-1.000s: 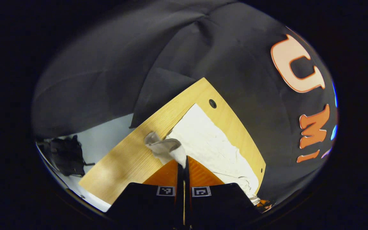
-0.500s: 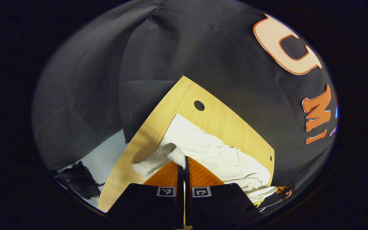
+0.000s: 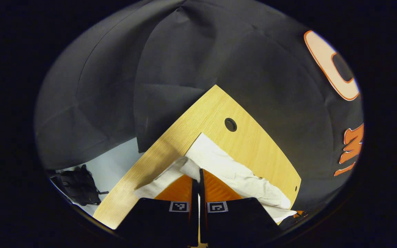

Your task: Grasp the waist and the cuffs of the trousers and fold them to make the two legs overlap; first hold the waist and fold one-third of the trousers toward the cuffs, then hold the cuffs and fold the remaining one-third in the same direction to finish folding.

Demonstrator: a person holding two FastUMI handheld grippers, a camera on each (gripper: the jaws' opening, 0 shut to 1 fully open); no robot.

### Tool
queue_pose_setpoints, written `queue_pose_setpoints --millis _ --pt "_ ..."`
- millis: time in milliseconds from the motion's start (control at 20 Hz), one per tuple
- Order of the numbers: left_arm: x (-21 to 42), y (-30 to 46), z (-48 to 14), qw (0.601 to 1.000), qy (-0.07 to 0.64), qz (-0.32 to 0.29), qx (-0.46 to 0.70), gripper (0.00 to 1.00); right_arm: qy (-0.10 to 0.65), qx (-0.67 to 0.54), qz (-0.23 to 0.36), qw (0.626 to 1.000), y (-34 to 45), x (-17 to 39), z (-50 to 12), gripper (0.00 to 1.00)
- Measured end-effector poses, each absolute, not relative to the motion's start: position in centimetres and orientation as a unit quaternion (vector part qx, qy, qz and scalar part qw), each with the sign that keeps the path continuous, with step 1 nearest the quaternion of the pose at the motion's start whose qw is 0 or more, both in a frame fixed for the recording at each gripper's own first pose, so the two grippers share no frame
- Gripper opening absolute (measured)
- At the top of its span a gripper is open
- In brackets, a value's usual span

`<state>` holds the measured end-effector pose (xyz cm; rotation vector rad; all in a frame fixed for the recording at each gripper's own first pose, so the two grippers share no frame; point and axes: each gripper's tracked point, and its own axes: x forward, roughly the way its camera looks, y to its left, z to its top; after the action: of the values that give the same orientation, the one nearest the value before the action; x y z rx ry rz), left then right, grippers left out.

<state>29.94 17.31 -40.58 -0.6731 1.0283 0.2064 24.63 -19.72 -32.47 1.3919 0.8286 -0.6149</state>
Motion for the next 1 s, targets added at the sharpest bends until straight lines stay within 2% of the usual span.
queue_pose_setpoints --millis 300,350,400,500,550,600,650,700,750,850,1000 --pt "33.7 17.3 -42.9 0.819 0.474 0.11 -0.305 0.05 0.388 0.628 -0.244 0.629 -18.4 29.2 -34.3 0.04" --pt "34.3 17.1 -43.3 0.82 0.472 0.113 -0.305 0.06 0.391 0.636 -0.245 0.619 -18.2 29.6 -35.1 0.09" --pt "34.8 17.0 -43.7 0.815 0.474 0.126 -0.309 0.06 0.388 0.642 -0.25 0.612 -18.1 30.0 -35.8 0.04" --pt "36.0 16.5 -43.5 0.81 0.454 0.143 -0.341 0.1 0.365 0.641 -0.246 0.628 -18.4 30.7 -35.2 0.05" --pt "36.6 16.8 -43.3 0.811 0.441 0.151 -0.352 0.04 0.355 0.64 -0.235 0.639 -18.2 30.6 -35.0 0.09" --pt "36.9 17.2 -43.0 0.814 0.43 0.159 -0.356 0.13 0.342 0.643 -0.228 0.647 -18.3 30.9 -34.9 0.11" --pt "37.1 17.9 -42.8 0.821 0.415 0.17 -0.353 0.29 0.329 0.644 -0.223 0.653 -18.5 31.4 -34.5 0.17" --pt "37.4 18.8 -42.3 0.83 0.398 0.181 -0.347 0.35 0.313 0.646 -0.218 0.661 -18.8 31.9 -34.0 0.21" --pt "37.8 19.0 -42.2 0.835 0.385 0.184 -0.348 0.41 0.303 0.646 -0.213 0.668 -19.2 32.2 -33.4 0.29" --pt "37.2 18.0 -41.7 0.83 0.395 0.173 -0.354 0.67 0.31 0.633 -0.215 0.676 -19.5 31.9 -33.6 0.38" --pt "36.9 16.4 -40.6 0.836 0.414 0.137 -0.333 0.84 0.353 0.583 -0.215 0.699 -19.3 29.1 -34.3 0.44"
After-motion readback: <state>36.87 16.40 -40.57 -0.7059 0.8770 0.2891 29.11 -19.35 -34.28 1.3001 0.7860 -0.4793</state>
